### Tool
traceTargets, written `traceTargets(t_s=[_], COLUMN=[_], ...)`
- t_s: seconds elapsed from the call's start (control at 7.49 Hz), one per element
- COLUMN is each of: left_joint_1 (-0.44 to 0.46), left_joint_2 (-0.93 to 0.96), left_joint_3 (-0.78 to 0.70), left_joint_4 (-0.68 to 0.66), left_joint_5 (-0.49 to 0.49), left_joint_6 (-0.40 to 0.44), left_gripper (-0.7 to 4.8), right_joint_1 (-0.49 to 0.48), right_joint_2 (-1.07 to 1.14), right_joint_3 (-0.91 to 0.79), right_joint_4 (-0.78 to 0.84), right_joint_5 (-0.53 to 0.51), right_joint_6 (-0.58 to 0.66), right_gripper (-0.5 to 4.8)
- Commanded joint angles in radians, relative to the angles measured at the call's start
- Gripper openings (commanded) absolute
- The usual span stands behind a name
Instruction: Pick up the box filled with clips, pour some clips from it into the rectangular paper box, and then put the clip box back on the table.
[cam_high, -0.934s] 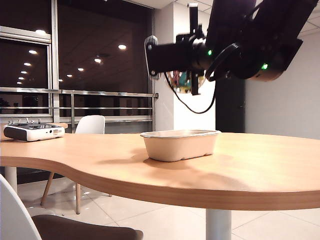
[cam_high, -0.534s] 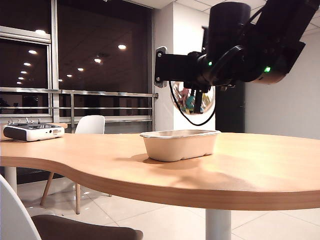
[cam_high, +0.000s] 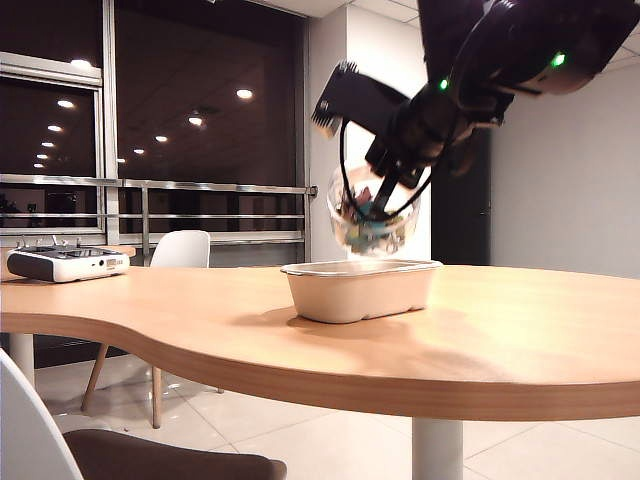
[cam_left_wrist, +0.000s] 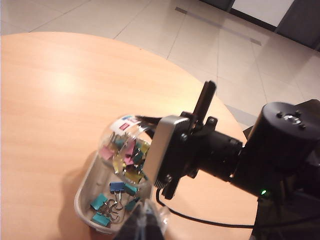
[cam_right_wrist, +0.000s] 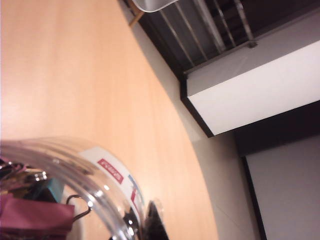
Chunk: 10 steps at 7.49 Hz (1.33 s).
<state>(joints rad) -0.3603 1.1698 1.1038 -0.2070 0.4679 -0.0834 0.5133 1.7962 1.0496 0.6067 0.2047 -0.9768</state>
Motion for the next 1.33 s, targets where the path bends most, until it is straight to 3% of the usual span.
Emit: traceTargets(t_s=[0.13,0.4,0.67,1.07,1.2,1.33], left_joint_1=[0.0,0.0,0.0,0.0,0.0,0.0], left_joint_2=[-0.003,-0.003,-0.005,-0.005,-0.005,-0.005], left_joint_3=[0.003,0.003,0.003,0.003,0.003,0.003], left_joint_4=[0.007,0.006,0.006,0.006,0.006,0.01], left_joint_5=[0.004,0.005,0.008,0.008,0.007,0.006], left_joint_6=[-0.003,-0.003,-0.003,-0.003,-0.003,-0.003], left_gripper=[-0.06,-0.06,-0.06,-0.06,-0.06,-0.06], right_joint_1=[-0.009,0.001,0.0,0.008,0.009,0.008], right_joint_2=[0.059,0.072,0.072,0.072,0.072,0.072], right_joint_3=[0.003,0.003,0.003,0.003,0.002,0.002], right_joint_4=[0.073,0.368,0.386,0.467,0.467,0.467], right_joint_5=[0.104,0.132,0.098,0.111,0.141,0.243], right_joint_6=[-0.525,-0.85,-0.942,-0.875,-0.874,-0.861], right_gripper=[-0.03,-0.03,-0.03,-0.03,0.0,0.27])
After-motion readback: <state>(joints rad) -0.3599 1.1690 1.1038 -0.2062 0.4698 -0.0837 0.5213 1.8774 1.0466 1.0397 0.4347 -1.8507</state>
